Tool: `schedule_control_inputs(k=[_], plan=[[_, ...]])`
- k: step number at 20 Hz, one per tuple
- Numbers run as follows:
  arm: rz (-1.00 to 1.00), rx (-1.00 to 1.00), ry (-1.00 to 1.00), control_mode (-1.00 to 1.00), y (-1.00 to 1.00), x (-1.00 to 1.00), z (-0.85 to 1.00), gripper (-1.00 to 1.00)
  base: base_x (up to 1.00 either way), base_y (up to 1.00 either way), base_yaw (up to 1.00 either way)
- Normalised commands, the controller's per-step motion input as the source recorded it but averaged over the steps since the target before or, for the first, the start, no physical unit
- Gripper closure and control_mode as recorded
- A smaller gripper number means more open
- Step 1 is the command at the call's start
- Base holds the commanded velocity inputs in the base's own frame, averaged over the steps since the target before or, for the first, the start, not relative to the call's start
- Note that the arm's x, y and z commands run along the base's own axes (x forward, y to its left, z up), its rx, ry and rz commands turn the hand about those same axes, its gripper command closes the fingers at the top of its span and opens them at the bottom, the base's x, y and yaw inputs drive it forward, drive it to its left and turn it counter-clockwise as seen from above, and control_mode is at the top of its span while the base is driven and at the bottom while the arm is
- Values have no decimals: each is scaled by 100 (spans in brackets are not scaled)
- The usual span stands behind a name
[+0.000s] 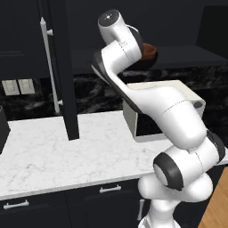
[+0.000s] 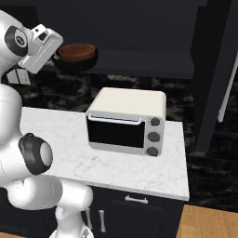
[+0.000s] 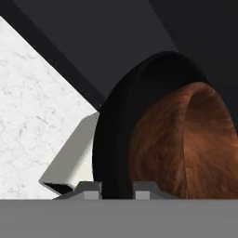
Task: Pick up the bowls on the counter and stack them on top of one another in the open cabinet. Place the smaller bowl on top of the larger bowl.
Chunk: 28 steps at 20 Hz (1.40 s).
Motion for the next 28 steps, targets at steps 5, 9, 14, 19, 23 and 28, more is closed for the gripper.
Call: schedule_control_inputs(k=[5, 9, 14, 19, 23, 28], plan=[[3, 0, 4, -100, -24, 100, 0, 100, 0, 0, 0], [3, 0, 0, -100, -27, 100, 0, 100, 0, 0, 0], [6, 0, 0, -100, -30, 69, -3, 100, 0, 0, 0], [6, 0, 0, -100, -10, 12, -22, 100, 0, 0, 0], [4, 0, 0, -100, 0, -6, 0, 100, 0, 0, 0], [2, 0, 0, -100, 0, -1, -8, 100, 0, 0, 0]])
